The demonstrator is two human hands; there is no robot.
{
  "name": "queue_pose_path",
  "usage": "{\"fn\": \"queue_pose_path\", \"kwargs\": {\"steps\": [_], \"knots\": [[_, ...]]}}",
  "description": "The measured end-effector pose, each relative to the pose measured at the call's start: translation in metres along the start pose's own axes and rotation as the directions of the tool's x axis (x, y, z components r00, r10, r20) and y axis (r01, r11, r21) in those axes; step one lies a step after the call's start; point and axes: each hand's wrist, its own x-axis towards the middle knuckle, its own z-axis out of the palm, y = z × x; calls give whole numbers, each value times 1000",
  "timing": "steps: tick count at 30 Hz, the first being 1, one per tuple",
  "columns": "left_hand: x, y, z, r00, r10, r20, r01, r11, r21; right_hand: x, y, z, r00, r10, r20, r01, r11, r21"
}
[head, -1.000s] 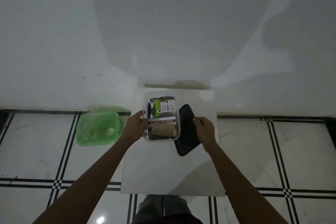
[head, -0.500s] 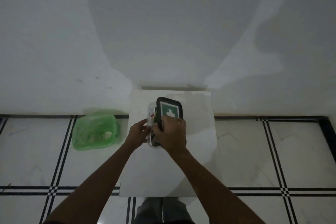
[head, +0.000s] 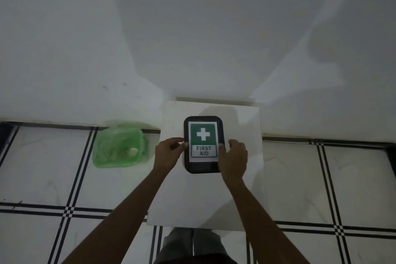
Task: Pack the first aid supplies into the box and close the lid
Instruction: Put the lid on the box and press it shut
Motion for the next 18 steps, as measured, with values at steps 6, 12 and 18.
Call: {"fn": "queue_pose_path", "kwargs": {"steps": [6,12,18], "knots": [[-2,-6,1,1000,15,-16,-15,1000,-11,1,22,-2,978,-25,206,21,999,25],[-3,-5,0,998,-63,-22,61,996,-59,4,21,2,985,-36,171,23,997,77],[-32,-12,9,993,-112,-40,109,991,-78,1,31,-4,966,2,257,-23,996,80]]}}
